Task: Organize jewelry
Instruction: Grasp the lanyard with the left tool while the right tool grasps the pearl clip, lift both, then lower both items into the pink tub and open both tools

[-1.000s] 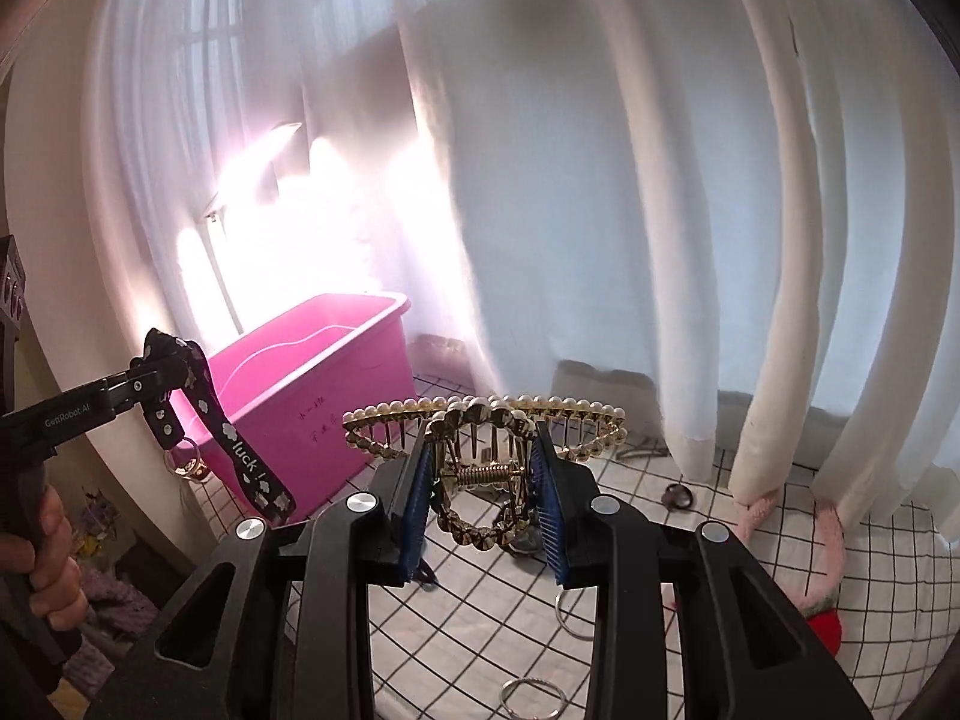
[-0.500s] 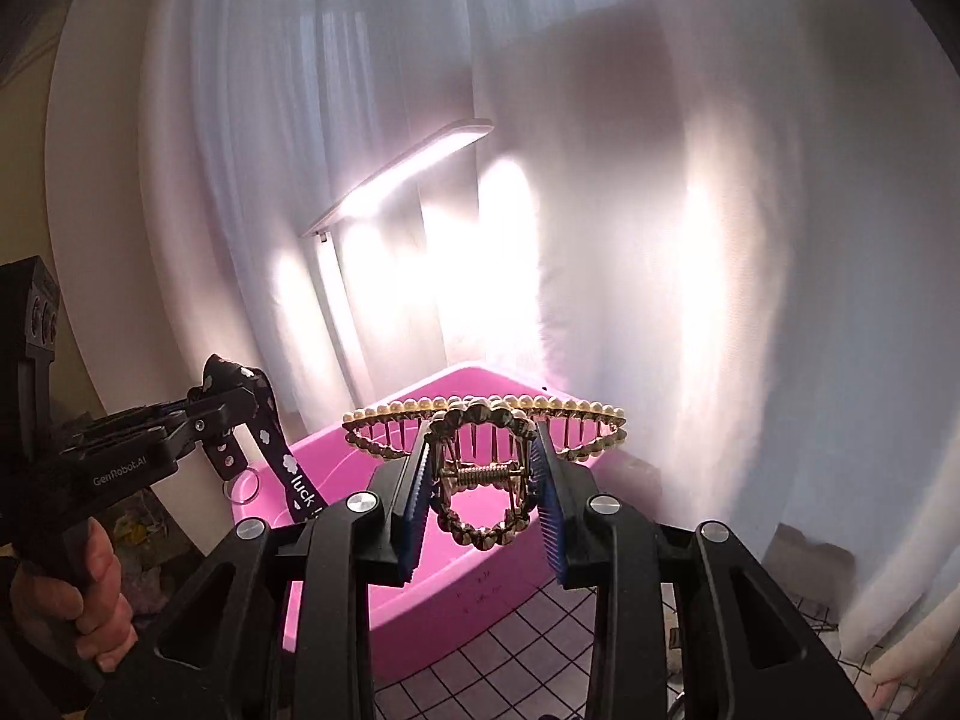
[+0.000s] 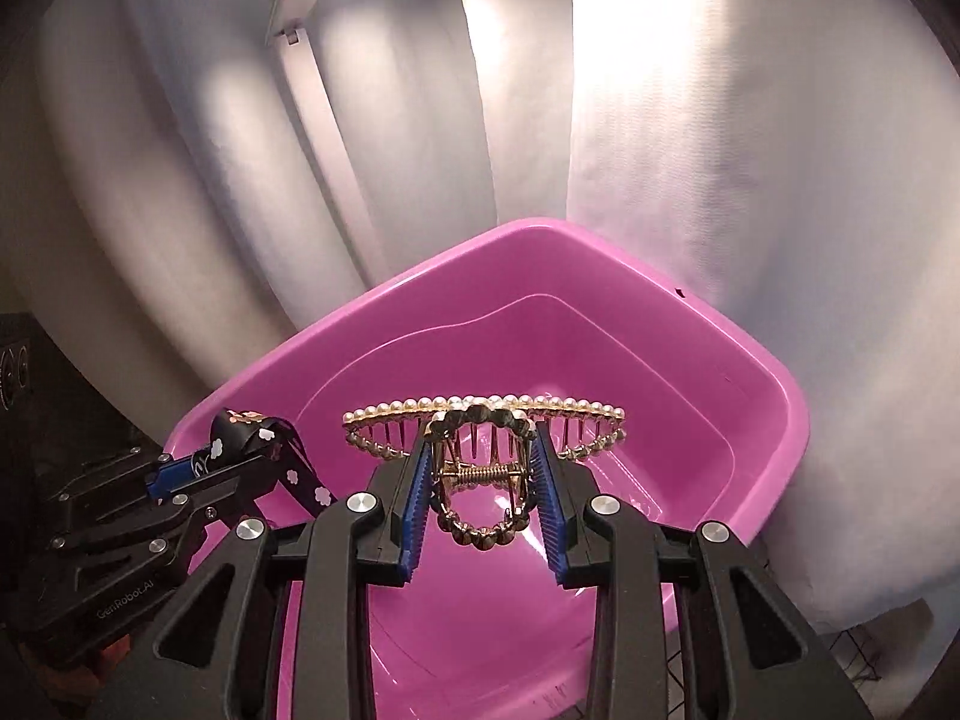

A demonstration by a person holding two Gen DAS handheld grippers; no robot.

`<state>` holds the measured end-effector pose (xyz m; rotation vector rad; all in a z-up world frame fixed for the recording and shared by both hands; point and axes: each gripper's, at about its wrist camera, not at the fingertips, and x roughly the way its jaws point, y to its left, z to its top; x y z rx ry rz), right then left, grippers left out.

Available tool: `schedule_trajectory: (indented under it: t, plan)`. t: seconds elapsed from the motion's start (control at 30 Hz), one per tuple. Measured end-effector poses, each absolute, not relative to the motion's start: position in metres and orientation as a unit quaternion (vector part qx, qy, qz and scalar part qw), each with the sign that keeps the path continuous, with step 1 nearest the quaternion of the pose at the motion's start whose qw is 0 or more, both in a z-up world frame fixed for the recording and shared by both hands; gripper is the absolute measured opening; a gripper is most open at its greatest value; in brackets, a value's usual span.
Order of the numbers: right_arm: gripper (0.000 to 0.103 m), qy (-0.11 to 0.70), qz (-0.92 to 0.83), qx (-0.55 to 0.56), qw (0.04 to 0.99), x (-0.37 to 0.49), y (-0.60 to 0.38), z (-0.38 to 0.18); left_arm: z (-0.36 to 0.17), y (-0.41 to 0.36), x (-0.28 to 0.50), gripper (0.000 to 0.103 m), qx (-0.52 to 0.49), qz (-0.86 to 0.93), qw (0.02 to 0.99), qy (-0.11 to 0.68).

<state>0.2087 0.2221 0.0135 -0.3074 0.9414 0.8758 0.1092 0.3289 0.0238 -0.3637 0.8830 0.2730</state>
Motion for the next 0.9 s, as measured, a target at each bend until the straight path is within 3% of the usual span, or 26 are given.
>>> schedule_trajectory:
  t: [0.27,0.57,0.6,0.67,0.73,0.8,0.9]
  plan:
    - [0.030,0.537,0.371,-0.181,0.736,0.248,0.260,-0.036,-0.013,0.346,0.128,0.018,-0.199,0.147,0.836,0.489]
    - [0.031,0.564,0.348,-0.206,0.720,0.259,0.272,-0.050,-0.021,0.350,0.133,0.022,-0.208,0.156,0.816,0.517]
    - [0.031,0.565,0.347,-0.206,0.720,0.258,0.273,-0.050,-0.020,0.351,0.133,0.026,-0.210,0.158,0.815,0.517]
    - [0.044,0.563,0.344,-0.207,0.722,0.259,0.273,-0.048,-0.020,0.352,0.132,0.038,-0.209,0.161,0.812,0.520]
    - [0.050,0.559,0.345,-0.206,0.725,0.260,0.271,-0.051,-0.016,0.352,0.131,0.065,-0.209,0.164,0.816,0.514]
    - [0.050,0.557,0.342,-0.212,0.727,0.259,0.271,-0.051,-0.010,0.351,0.128,0.072,-0.199,0.172,0.823,0.503]
    - [0.050,0.554,0.341,-0.208,0.730,0.259,0.270,-0.049,-0.012,0.352,0.126,0.072,-0.201,0.173,0.820,0.507]
